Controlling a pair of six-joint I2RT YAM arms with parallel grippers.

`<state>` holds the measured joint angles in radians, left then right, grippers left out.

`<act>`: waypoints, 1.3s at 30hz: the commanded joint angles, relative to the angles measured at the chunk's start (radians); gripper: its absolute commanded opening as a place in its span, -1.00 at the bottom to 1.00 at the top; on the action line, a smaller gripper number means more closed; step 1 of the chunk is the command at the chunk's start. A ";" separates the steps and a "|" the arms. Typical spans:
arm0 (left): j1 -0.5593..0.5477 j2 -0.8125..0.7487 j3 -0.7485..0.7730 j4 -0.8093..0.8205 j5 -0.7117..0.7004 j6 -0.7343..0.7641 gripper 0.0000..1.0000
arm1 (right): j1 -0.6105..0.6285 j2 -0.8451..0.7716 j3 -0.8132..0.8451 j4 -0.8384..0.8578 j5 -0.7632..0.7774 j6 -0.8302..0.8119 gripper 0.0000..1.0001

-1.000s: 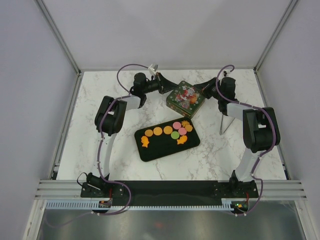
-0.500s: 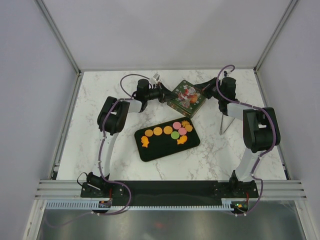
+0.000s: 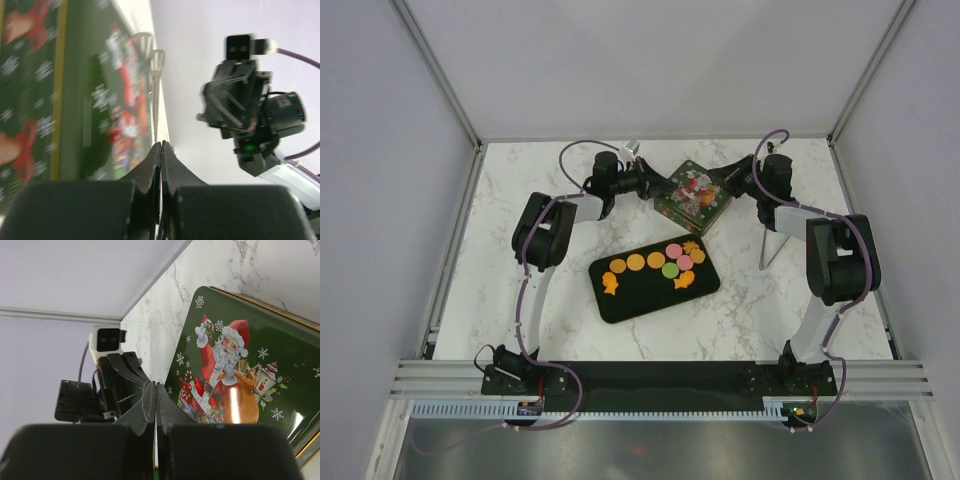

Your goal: Pack the cookies

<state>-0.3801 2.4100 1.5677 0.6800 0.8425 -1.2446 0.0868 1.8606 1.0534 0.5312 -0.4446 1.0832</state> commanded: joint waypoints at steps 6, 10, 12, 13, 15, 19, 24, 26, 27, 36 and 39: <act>-0.009 -0.100 0.158 -0.010 0.024 0.048 -0.95 | -0.013 -0.003 0.034 0.041 -0.022 -0.017 -1.00; -0.009 -0.017 0.131 0.019 0.018 0.027 -0.95 | -0.013 -0.001 0.025 0.046 -0.025 -0.019 -1.00; -0.009 0.030 0.123 0.042 0.026 0.010 -0.95 | -0.015 0.000 0.019 0.047 -0.026 -0.020 -1.00; -0.008 0.050 0.118 0.050 0.027 0.008 -0.95 | -0.013 0.000 0.011 0.050 -0.026 -0.022 -1.00; -0.008 0.118 0.078 0.102 0.029 -0.030 -0.95 | -0.015 0.002 0.003 0.052 -0.029 -0.031 -1.00; -0.002 0.182 -0.006 0.222 0.026 -0.101 -0.95 | -0.015 0.011 -0.019 0.058 -0.034 -0.039 -1.00; -0.002 0.149 -0.021 0.165 0.024 -0.043 -0.95 | -0.018 0.018 -0.026 0.072 -0.037 -0.034 -1.00; 0.000 0.121 -0.018 0.135 0.024 -0.006 -0.95 | -0.016 0.020 -0.026 0.073 -0.037 -0.032 -1.00; 0.000 0.115 -0.018 0.119 0.024 0.000 -0.95 | -0.018 0.022 -0.024 0.075 -0.039 -0.031 -1.00; 0.015 -0.026 -0.005 0.095 0.043 0.036 -0.95 | -0.027 0.015 0.025 0.015 -0.051 -0.071 -1.00; 0.026 -0.109 0.029 0.038 0.050 0.079 -0.95 | -0.035 -0.015 0.048 -0.040 -0.037 -0.114 -0.96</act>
<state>-0.3695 2.4504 1.5612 0.7605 0.8913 -1.2617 0.0654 1.8824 1.0496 0.5137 -0.4774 1.0325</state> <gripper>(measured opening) 0.028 0.015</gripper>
